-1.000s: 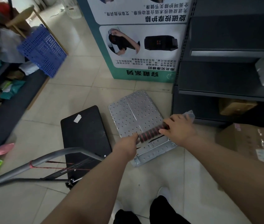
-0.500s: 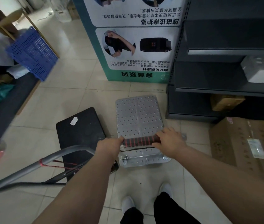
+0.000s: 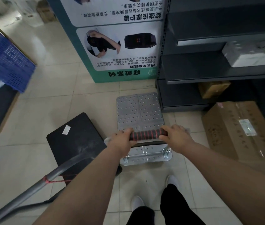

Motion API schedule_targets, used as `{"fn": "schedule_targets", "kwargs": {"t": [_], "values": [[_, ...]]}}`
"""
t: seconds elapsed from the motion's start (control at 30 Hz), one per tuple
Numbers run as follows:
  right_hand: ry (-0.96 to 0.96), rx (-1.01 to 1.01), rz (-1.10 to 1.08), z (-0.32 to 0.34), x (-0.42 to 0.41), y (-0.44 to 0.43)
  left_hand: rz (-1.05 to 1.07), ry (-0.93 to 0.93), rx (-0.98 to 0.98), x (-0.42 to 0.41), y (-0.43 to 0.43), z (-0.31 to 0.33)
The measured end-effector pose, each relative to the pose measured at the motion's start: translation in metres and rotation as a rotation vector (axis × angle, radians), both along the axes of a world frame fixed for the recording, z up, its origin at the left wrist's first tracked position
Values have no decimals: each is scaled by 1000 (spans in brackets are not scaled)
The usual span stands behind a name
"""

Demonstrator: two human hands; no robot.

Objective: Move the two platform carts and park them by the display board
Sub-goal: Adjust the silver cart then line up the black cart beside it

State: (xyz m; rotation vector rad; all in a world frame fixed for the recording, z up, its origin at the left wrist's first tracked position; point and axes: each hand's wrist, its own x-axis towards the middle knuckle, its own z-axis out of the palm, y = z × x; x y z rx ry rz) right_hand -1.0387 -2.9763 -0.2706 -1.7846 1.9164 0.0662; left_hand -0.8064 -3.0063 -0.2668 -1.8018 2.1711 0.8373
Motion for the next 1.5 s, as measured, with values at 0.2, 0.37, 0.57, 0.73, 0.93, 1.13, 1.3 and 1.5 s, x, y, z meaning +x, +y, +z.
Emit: {"fn": "schedule_targets", "kwargs": {"t": [0.2,0.37,0.57,0.73,0.93,1.13,1.3,1.5], "values": [[-13,21,-10,5,1,-46,32,3,-30,0,-44,-1],[-47,23,-14,4,2,-88,51,-11,-4,-2,-88,3],[-113,52,-14,7,-9,-143,90,-2,-4,-13,-133,2],[-105,-6,14,6,-13,-165,112,38,-18,-16,-159,2],[-85,38,-6,8,-7,-203,43,50,10,-6,-205,0],[-109,24,-56,9,10,-238,-1,47,13,9,-253,0],[-67,6,-99,6,18,-272,-16,44,-5,14,-291,1],[-25,5,-137,8,17,-304,-20,64,-11,10,-324,2]]}}
